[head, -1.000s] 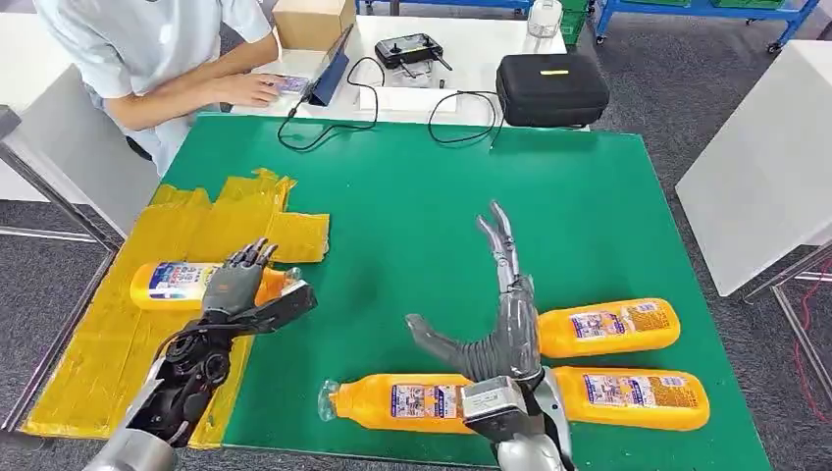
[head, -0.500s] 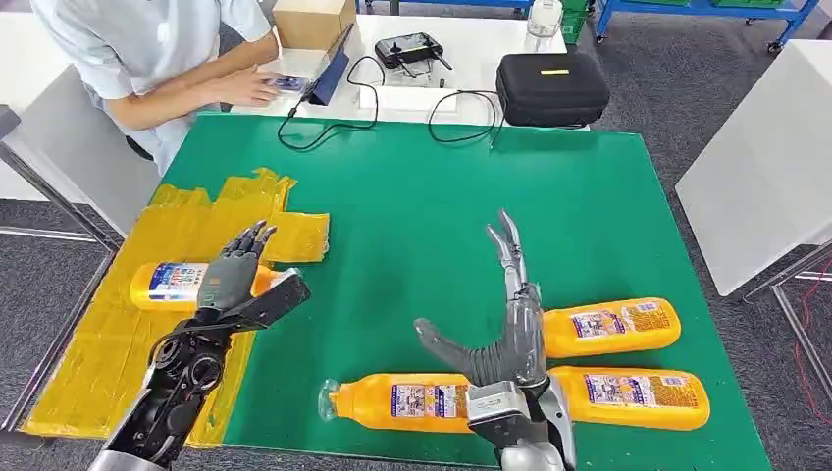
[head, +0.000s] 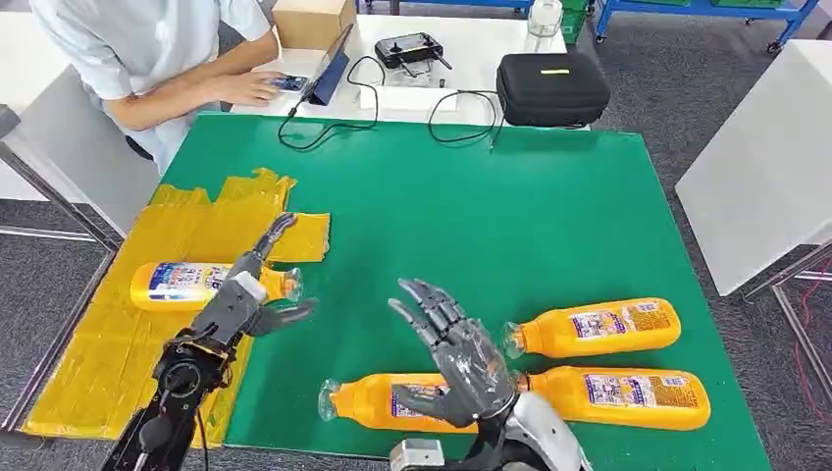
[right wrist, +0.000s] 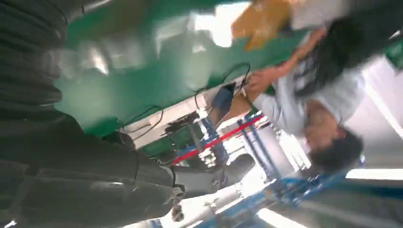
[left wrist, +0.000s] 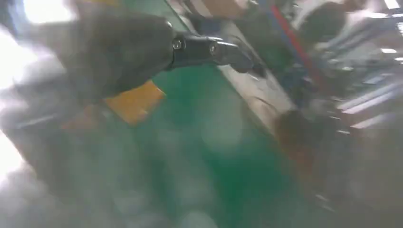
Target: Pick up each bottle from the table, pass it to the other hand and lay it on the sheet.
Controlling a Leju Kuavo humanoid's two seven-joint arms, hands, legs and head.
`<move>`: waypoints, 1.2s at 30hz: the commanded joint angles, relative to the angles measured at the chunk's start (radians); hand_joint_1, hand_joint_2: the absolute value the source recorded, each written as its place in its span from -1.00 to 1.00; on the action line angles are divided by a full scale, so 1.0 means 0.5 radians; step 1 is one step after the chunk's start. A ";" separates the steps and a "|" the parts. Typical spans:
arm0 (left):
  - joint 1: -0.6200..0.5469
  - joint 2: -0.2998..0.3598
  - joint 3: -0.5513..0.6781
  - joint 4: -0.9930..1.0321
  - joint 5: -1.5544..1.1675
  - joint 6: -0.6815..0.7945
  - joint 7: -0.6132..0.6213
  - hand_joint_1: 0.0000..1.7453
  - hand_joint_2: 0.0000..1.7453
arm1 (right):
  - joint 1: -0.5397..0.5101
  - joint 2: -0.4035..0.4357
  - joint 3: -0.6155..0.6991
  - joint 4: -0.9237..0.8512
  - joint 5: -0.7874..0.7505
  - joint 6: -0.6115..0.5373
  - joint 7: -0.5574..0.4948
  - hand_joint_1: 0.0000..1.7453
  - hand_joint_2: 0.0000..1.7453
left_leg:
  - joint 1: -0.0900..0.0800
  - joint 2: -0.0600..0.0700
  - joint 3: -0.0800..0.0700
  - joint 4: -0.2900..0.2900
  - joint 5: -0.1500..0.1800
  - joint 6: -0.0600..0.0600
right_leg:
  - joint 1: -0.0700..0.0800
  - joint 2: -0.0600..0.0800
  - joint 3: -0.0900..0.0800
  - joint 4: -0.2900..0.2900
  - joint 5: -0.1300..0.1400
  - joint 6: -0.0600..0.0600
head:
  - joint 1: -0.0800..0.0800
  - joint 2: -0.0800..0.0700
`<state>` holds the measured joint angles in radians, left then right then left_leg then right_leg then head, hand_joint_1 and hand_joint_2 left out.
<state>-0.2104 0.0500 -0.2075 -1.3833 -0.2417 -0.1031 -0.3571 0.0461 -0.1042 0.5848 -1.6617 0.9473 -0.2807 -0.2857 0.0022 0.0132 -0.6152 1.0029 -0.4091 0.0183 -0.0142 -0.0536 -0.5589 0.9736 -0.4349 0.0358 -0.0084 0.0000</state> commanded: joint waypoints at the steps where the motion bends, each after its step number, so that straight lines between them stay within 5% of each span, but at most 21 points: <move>1: 0.011 0.002 0.072 0.022 0.319 -0.245 -0.056 -1.00 1.00 | -0.084 -0.354 0.243 0.280 0.107 0.133 0.005 -1.00 1.00 | 0.003 0.000 0.008 -0.002 -0.002 -0.002 | 0.002 0.011 0.009 -0.005 0.000 -0.003 | 0.000 0.000; 20: 0.051 -0.011 0.136 0.184 0.465 -0.307 -0.115 -1.00 1.00 | -0.174 -0.642 0.328 0.452 -0.019 0.505 0.081 -1.00 1.00 | 0.001 0.001 0.008 -0.002 -0.002 -0.001 | 0.001 0.011 0.008 -0.004 0.000 -0.003 | 0.001 0.000; 25: 0.107 -0.029 0.170 0.183 0.476 -0.304 -0.114 -1.00 1.00 | -0.274 -0.589 0.356 0.645 0.061 0.526 0.282 -1.00 1.00 | 0.002 0.004 0.012 -0.004 -0.003 -0.003 | 0.002 0.017 0.011 -0.007 0.001 -0.004 | -0.001 0.000; 36: 0.094 -0.040 0.154 0.196 0.477 -0.315 -0.105 -1.00 1.00 | -0.357 -0.542 0.391 0.810 0.046 0.588 0.338 -1.00 1.00 | 0.002 0.001 0.009 -0.002 -0.001 -0.002 | 0.001 0.010 0.009 -0.005 0.000 -0.003 | 0.000 0.000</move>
<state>-0.1422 0.0492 -0.1434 -1.3539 -0.0072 -0.2525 -0.4147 -0.0679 -0.4044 0.7202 -1.4275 0.9754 -0.0175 -0.1438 0.0022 0.0134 -0.6147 1.0031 -0.4092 0.0183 -0.0142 -0.0534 -0.5588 0.9734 -0.4349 0.0359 -0.0084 0.0000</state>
